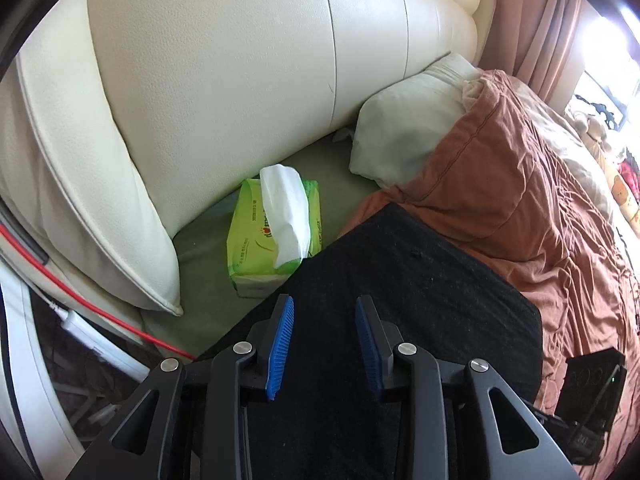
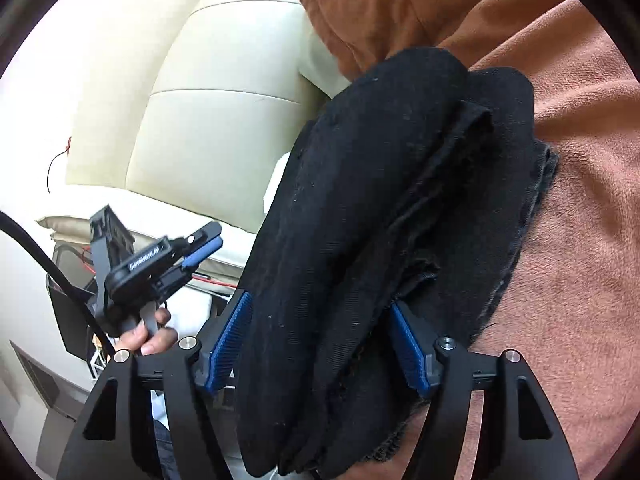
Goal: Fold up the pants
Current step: 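Open both grippers and press the pants flat on the bed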
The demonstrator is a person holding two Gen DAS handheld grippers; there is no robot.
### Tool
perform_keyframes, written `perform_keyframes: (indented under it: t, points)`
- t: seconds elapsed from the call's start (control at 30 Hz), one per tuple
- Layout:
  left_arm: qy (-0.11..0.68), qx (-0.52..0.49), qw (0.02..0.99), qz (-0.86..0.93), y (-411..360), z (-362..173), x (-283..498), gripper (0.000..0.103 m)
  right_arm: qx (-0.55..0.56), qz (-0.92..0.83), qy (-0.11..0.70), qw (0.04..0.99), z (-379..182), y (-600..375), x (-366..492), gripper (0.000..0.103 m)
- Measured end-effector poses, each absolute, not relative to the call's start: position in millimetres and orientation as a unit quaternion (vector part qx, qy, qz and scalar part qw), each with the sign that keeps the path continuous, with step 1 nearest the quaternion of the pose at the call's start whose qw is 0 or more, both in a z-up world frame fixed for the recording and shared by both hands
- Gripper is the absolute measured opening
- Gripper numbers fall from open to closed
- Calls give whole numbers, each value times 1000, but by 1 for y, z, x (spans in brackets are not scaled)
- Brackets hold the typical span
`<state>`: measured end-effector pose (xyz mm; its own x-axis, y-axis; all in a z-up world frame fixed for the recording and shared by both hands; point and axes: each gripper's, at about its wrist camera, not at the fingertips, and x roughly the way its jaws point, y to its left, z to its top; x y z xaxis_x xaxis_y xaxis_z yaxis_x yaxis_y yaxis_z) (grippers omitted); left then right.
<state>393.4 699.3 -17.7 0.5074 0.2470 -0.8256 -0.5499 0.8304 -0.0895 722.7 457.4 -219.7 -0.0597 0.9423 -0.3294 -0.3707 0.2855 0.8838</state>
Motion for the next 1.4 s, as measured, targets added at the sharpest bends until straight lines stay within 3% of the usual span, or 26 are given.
perform_keyframes:
  t: [0.1, 0.23, 0.33, 0.5, 0.57, 0.87, 1.1, 1.4]
  points:
    - [443, -181, 847, 231, 696, -24, 377, 35, 274, 516, 520, 623, -220, 467, 731, 63]
    - [469, -183, 833, 230, 689, -51, 367, 35, 235, 513, 507, 651, -201, 473, 734, 40]
    - [477, -194, 825, 231, 686, -67, 360, 35, 191, 514, 479, 685, -179, 479, 722, 33]
    - [477, -186, 827, 231, 678, -68, 353, 35, 111, 486, 441, 746, -159, 488, 695, 35]
    - [478, -186, 826, 234, 676, -64, 351, 35, 119, 473, 470, 735, -165, 489, 693, 44]
    - [456, -181, 843, 223, 661, -43, 346, 35, 92, 470, 398, 783, -109, 453, 690, 44]
    - [451, -176, 847, 221, 660, -44, 347, 35, -7, 504, 332, 798, -85, 480, 686, 44]
    - [442, -181, 855, 203, 656, -57, 354, 35, -95, 515, 312, 793, -118, 514, 694, 23]
